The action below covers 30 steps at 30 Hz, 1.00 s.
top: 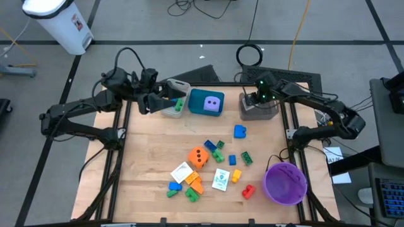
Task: Pick & Place Toys
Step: Put the black deck of cards into the black bin
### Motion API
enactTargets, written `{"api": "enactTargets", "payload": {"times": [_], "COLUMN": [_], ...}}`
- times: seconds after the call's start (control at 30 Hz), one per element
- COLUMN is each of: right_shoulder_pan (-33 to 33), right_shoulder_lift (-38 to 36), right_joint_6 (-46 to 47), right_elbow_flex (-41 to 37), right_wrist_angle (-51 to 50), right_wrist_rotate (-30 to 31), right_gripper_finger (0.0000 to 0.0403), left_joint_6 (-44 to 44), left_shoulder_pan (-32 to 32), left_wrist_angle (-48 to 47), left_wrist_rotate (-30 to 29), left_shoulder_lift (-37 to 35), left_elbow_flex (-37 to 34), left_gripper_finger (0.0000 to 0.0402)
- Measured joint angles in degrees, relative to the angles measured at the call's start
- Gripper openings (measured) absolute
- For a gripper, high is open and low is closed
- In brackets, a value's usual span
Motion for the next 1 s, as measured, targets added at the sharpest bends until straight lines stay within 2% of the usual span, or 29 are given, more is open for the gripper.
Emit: {"api": "enactTargets", "payload": {"times": [0.17, 0.47, 0.67, 0.87, 1.0], "right_shoulder_pan": [0.0, -0.17, -1.68, -4.36, -5.97], "right_shoulder_lift": [1.94, 5.69, 5.93, 5.93, 5.93], "right_joint_6": [1.37, 0.54, 0.33, 0.3, 0.25], "right_elbow_flex": [0.0, -0.04, -0.04, -0.04, -0.08], "right_wrist_angle": [0.73, 4.58, 6.99, 6.56, 6.71], "right_wrist_rotate": [-0.02, -3.03, -2.98, -3.18, -6.07], "right_gripper_finger": [0.0076, 0.0074, 0.0078, 0.008, 0.0095], "left_joint_6": [-0.28, 0.69, 2.05, 3.72, 3.82], "left_shoulder_pan": [0.0, 1.65, 3.54, 4.93, 5.68], "left_wrist_angle": [0.22, 0.27, 0.34, 0.38, 0.4], "left_wrist_rotate": [1.98, 1.86, -2.23, -2.59, -3.17], "left_shoulder_lift": [-0.04, -0.01, -0.01, -0.01, -0.01], "left_elbow_flex": [0.0, 0.0, 0.0, 0.0, 0.0], "left_gripper_finger": [0.0397, 0.0397, 0.0397, 0.0397, 0.0397]}}
